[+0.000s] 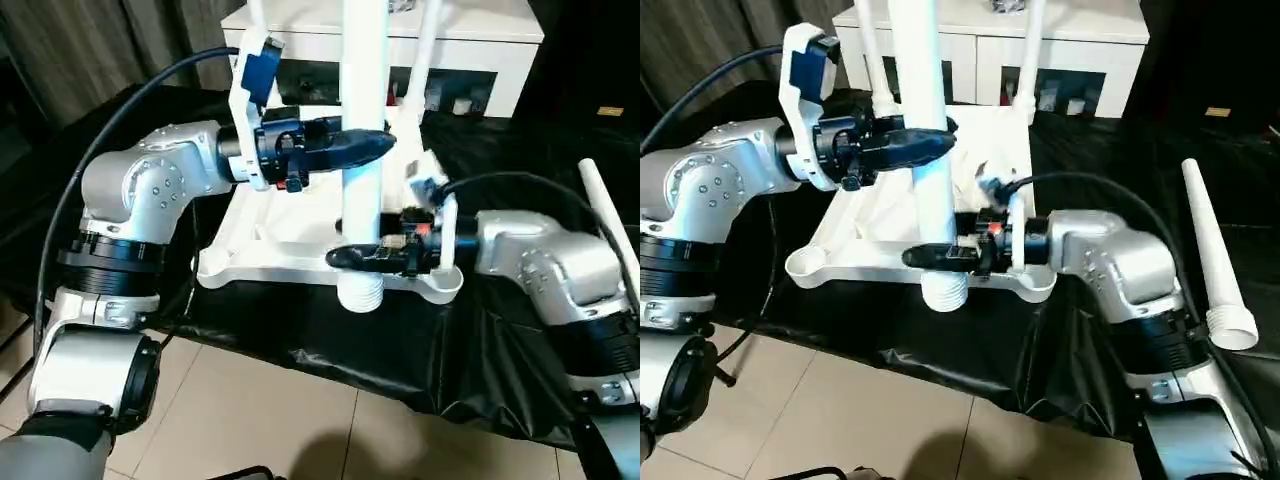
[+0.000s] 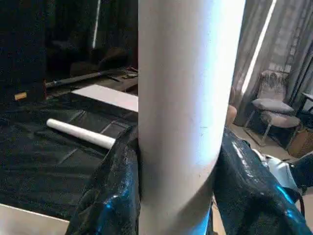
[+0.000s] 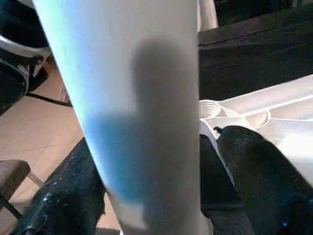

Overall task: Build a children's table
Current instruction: Rotate table base

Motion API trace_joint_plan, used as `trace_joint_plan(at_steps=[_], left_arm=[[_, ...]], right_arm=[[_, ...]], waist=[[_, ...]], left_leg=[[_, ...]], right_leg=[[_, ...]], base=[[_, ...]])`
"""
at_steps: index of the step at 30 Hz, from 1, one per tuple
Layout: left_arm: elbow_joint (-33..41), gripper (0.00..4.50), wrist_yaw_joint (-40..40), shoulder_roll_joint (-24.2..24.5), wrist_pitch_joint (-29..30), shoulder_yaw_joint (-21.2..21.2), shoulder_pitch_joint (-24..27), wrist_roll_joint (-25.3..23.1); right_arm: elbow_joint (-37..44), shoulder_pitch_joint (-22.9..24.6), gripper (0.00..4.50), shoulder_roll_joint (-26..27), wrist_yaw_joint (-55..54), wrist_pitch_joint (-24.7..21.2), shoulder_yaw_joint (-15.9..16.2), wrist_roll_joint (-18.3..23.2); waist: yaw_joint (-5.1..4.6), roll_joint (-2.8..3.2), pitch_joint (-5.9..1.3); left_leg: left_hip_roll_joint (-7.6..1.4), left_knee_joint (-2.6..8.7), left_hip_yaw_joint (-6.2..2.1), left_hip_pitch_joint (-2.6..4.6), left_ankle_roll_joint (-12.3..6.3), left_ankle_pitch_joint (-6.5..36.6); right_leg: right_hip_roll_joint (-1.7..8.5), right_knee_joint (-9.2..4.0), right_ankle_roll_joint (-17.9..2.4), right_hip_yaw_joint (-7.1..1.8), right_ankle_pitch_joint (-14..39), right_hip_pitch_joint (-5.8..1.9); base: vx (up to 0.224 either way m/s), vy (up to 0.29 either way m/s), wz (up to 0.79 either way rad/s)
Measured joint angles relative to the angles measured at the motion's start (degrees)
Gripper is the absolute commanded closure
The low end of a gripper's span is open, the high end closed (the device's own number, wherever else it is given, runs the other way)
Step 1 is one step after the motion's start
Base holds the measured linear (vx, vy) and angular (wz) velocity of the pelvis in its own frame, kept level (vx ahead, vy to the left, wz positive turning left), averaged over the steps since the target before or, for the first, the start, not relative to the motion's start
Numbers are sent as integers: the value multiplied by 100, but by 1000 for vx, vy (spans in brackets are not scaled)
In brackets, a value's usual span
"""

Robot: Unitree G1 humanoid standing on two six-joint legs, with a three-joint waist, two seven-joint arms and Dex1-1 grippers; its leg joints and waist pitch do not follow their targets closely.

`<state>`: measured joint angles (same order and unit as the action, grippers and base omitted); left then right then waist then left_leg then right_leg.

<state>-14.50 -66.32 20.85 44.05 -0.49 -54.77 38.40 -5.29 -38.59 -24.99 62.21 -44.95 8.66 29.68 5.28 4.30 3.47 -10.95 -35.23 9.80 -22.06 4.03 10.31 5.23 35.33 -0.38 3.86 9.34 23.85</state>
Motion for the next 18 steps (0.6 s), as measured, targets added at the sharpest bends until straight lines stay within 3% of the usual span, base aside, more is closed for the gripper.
trace_joint_plan(at_steps=[8, 9, 18], left_arm=[[-20, 273, 0, -4, -17, 0, 0, -4], [-37, 273, 0, -4, -20, 0, 0, -4], [-41, 273, 0, -31, -25, 0, 0, -4]], right_arm=[[11, 0, 24, -3, -22, -79, 1, 10], [12, 0, 53, -5, 0, -118, 1, 18], [14, 1, 119, -4, 12, -308, 2, 160]], waist=[[-3, 0, 0], [-2, 0, 0], [-2, 4, -2]], left_leg=[[0, -1, 0, 0, 0, 0], [0, -1, 0, 0, 0, 0], [0, -2, 0, 0, 0, 0]], right_leg=[[0, 0, 0, 0, 0, 0], [0, 0, 0, 0, 0, 0], [0, 0, 0, 0, 0, -1]], base=[[0, 0, 0], [0, 0, 0], [0, 0, 0]])
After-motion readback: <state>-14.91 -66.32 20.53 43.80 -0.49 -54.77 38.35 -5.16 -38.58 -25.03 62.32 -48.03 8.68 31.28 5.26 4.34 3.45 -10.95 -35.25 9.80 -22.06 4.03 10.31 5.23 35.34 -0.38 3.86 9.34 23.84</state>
